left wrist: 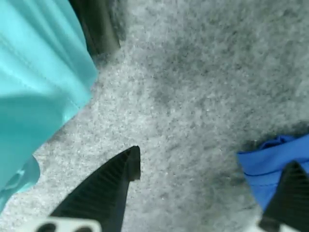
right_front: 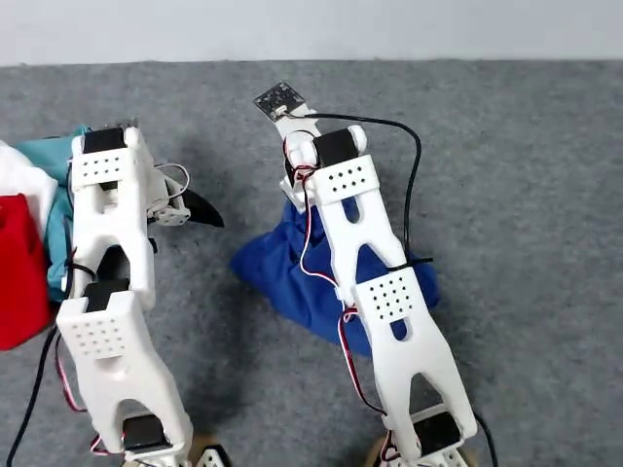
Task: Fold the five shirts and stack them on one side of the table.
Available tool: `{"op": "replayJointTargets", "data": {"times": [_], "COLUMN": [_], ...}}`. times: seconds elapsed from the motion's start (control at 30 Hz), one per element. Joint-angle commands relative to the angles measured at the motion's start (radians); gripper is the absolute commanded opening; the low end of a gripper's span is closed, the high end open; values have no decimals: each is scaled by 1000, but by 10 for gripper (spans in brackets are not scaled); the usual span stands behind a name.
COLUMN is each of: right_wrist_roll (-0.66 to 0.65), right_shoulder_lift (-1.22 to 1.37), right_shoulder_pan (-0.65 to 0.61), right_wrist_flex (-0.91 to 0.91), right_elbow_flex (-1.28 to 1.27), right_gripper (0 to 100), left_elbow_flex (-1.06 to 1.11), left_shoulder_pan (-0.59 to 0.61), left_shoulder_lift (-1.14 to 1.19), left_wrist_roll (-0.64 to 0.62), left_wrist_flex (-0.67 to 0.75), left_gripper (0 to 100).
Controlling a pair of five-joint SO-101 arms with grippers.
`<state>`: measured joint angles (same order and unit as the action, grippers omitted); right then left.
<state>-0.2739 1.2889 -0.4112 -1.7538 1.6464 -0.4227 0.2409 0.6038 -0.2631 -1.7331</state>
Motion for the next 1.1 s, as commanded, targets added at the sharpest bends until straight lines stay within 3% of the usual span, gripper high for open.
{"op": "replayJointTargets", "data": {"times": [0.0,0.47,0.87,1.0,1.07], "right_wrist_roll": [5,5,2,-133,-203], "right_shoulder_lift": [-15,-45,105,104,102], "right_shoulder_pan": [-2,-33,-62,-59,-58], "right_wrist_flex": [-41,-42,-41,-41,-41], "right_elbow_flex": [28,26,28,29,35], "right_gripper": [177,177,139,6,18], "left_elbow_flex": [-2,-1,-1,-1,-1], "left_shoulder_pan": [-2,-2,-2,-2,-2], "left_shoulder_lift": [-9,-9,-9,-9,-9], "left_wrist_roll": [-5,-5,-5,-5,-5], "left_wrist_flex": [-18,-18,-18,-18,-18], "left_gripper": [423,423,423,423,423]}}
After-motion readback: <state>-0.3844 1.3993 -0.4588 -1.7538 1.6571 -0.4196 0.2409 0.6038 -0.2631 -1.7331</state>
